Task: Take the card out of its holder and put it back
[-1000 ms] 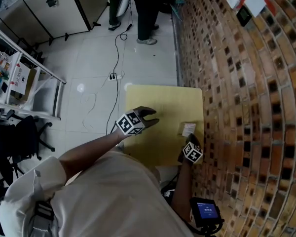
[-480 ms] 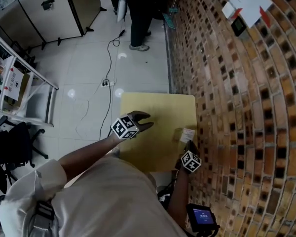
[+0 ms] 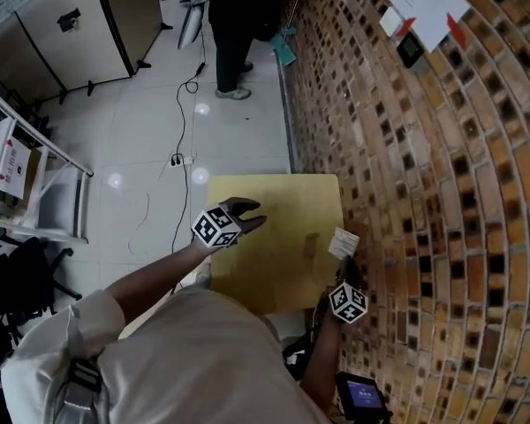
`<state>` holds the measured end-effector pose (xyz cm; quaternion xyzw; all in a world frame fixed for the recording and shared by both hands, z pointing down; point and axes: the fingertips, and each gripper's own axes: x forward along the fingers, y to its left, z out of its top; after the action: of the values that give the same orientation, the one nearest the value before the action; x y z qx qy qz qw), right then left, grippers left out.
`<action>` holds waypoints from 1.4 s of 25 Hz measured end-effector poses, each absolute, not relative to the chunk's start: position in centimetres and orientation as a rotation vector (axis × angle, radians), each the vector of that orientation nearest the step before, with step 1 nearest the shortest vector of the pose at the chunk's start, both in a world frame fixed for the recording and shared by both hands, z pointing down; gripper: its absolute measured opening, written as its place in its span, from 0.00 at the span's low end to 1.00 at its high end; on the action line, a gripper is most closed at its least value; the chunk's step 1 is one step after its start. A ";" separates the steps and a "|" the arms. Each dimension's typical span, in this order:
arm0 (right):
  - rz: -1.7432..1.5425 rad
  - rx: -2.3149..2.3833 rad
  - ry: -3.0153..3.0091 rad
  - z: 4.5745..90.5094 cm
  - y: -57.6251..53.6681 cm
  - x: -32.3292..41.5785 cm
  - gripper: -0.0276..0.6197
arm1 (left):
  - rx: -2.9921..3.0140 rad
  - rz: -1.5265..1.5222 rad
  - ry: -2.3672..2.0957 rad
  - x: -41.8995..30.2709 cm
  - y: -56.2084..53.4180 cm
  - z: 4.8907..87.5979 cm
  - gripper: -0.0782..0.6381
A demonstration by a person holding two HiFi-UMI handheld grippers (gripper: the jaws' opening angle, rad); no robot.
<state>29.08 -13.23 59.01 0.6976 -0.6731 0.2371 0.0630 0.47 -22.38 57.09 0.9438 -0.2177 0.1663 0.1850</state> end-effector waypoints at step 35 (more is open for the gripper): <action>0.709 2.263 -2.055 52.1 -8.7 27.2 0.06 | 2.795 0.366 -0.492 0.0 -25.8 54.1 0.35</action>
<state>27.24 -8.67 52.10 0.7211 -0.6549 0.2260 0.0016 -0.03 -25.77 54.05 0.9672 -0.1703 0.1268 0.1397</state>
